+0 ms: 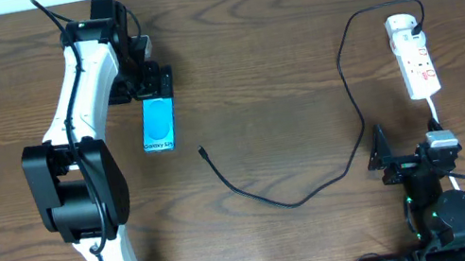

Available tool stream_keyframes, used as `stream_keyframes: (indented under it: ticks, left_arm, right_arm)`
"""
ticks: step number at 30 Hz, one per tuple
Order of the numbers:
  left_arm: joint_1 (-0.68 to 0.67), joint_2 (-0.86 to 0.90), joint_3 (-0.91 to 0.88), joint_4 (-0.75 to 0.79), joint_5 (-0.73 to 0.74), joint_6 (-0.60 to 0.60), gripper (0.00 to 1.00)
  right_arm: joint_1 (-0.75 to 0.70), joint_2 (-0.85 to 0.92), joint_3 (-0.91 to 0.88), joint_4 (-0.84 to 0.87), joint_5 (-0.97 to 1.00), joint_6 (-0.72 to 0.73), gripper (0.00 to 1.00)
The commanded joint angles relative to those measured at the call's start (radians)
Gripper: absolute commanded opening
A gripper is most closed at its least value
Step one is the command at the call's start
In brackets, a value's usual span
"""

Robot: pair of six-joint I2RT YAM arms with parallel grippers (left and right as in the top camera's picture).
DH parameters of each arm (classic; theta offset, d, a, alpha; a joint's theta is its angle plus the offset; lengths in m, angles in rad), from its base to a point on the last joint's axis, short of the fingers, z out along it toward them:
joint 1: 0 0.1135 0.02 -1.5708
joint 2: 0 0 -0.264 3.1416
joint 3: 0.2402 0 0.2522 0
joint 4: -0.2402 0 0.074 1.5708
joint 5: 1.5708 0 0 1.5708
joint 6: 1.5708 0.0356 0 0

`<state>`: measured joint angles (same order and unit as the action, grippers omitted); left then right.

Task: Plug charger to phone and switch on socket
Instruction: 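Lower the left gripper onto the phone's top edge and close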

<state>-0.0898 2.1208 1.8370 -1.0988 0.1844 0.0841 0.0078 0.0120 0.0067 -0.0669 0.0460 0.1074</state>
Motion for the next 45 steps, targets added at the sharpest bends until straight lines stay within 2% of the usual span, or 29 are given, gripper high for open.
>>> stream_keyframes:
  ticks: [1, 10, 23, 45]
  left_arm:
    - [0.003, 0.019, -0.013, 0.000, -0.013, 0.016, 0.98]
    - [0.003, 0.019, -0.065, 0.032, -0.015, 0.017, 0.98]
    - [0.003, 0.019, -0.199, 0.156, -0.015, 0.017, 0.98]
    - [0.003, 0.051, -0.214, 0.179, -0.022, 0.017, 0.98]
  right_arm:
    - [0.005, -0.006, -0.001, -0.004, 0.011, 0.008, 0.99]
    - [0.005, -0.006, -0.001, -0.004, 0.011, 0.008, 0.99]
    - [0.005, -0.006, -0.001, -0.004, 0.011, 0.008, 0.99]
    - [0.005, -0.006, -0.001, -0.004, 0.011, 0.008, 0.99]
